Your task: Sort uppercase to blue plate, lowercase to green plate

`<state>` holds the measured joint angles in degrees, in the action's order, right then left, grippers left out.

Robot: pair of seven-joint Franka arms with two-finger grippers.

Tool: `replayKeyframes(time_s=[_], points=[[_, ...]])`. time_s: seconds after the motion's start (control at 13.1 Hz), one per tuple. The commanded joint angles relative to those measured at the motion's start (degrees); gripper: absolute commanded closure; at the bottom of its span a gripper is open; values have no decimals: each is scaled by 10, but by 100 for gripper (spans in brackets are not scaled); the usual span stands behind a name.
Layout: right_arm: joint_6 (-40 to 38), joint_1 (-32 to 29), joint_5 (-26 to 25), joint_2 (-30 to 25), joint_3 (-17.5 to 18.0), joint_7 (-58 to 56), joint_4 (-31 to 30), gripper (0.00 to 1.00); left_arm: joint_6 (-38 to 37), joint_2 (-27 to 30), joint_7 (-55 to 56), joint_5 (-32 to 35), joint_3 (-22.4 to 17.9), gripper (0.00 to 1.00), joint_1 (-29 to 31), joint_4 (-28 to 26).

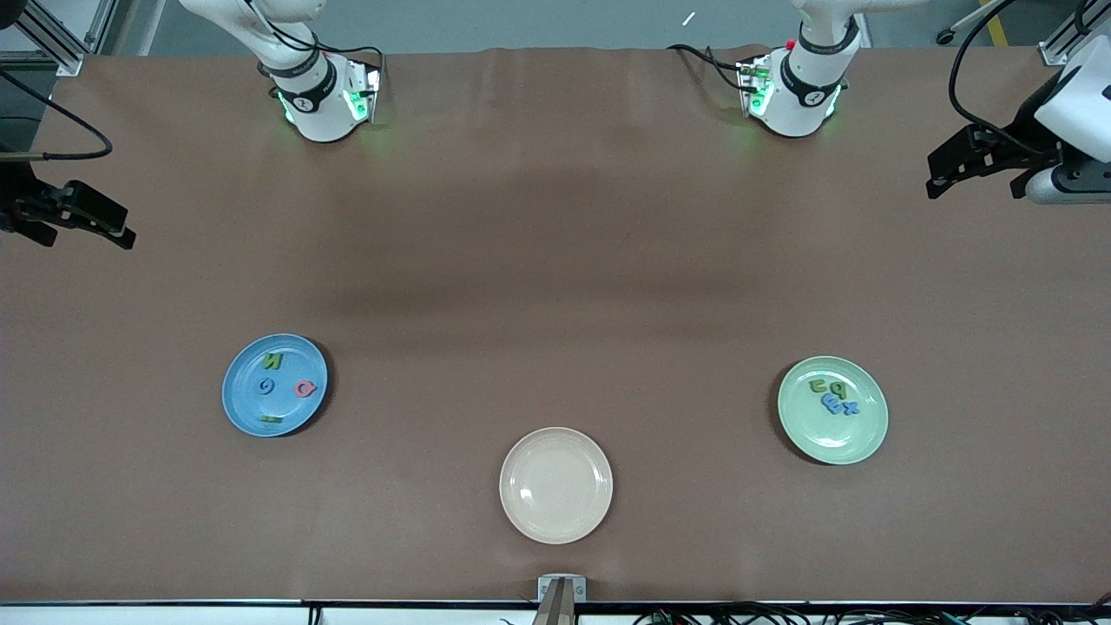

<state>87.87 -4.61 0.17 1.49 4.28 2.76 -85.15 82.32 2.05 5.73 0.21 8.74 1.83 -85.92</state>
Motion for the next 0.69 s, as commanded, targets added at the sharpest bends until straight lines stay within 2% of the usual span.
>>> replayKeyframes(time_s=[0.0, 0.61], points=[[-6, 0, -1, -4, 2, 1, 2, 0, 5, 14, 0, -2, 0, 0, 2, -11], [5, -1, -1, -4, 1, 1, 0, 0, 4, 1, -1, 8, 1, 0, -3, -2]])
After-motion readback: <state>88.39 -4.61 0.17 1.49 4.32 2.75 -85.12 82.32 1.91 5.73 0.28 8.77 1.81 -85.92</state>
